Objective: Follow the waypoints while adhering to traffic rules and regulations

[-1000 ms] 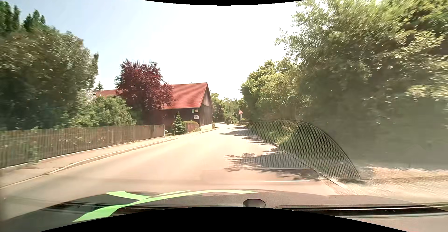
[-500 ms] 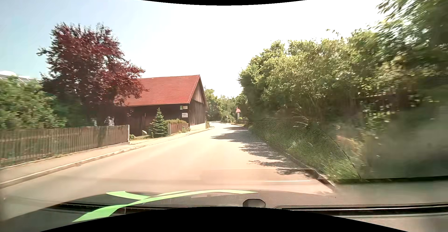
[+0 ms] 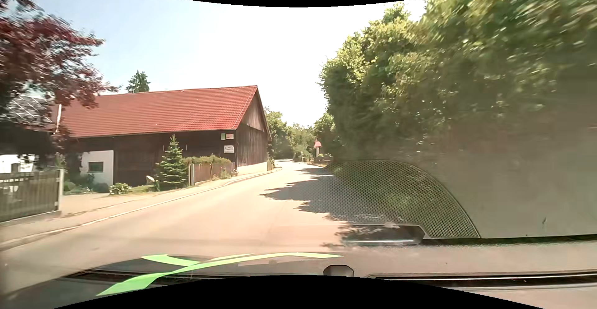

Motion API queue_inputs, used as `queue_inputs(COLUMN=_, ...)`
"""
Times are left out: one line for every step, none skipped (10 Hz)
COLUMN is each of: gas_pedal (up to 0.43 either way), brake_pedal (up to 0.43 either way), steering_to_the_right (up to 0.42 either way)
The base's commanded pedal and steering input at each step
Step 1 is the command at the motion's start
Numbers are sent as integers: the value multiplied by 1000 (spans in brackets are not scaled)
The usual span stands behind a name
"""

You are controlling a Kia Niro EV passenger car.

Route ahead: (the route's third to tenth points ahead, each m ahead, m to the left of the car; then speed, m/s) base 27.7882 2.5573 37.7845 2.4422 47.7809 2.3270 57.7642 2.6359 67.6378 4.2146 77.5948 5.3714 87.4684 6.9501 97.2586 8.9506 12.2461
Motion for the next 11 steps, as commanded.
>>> queue_inputs(gas_pedal=130, brake_pedal=0, steering_to_the_right=-2)
queue_inputs(gas_pedal=118, brake_pedal=0, steering_to_the_right=-3)
queue_inputs(gas_pedal=98, brake_pedal=0, steering_to_the_right=-3)
queue_inputs(gas_pedal=79, brake_pedal=0, steering_to_the_right=-3)
queue_inputs(gas_pedal=79, brake_pedal=0, steering_to_the_right=-3)
queue_inputs(gas_pedal=67, brake_pedal=0, steering_to_the_right=-3)
queue_inputs(gas_pedal=59, brake_pedal=0, steering_to_the_right=-3)
queue_inputs(gas_pedal=59, brake_pedal=0, steering_to_the_right=-3)
queue_inputs(gas_pedal=67, brake_pedal=0, steering_to_the_right=-3)
queue_inputs(gas_pedal=67, brake_pedal=0, steering_to_the_right=-3)
queue_inputs(gas_pedal=67, brake_pedal=0, steering_to_the_right=-3)
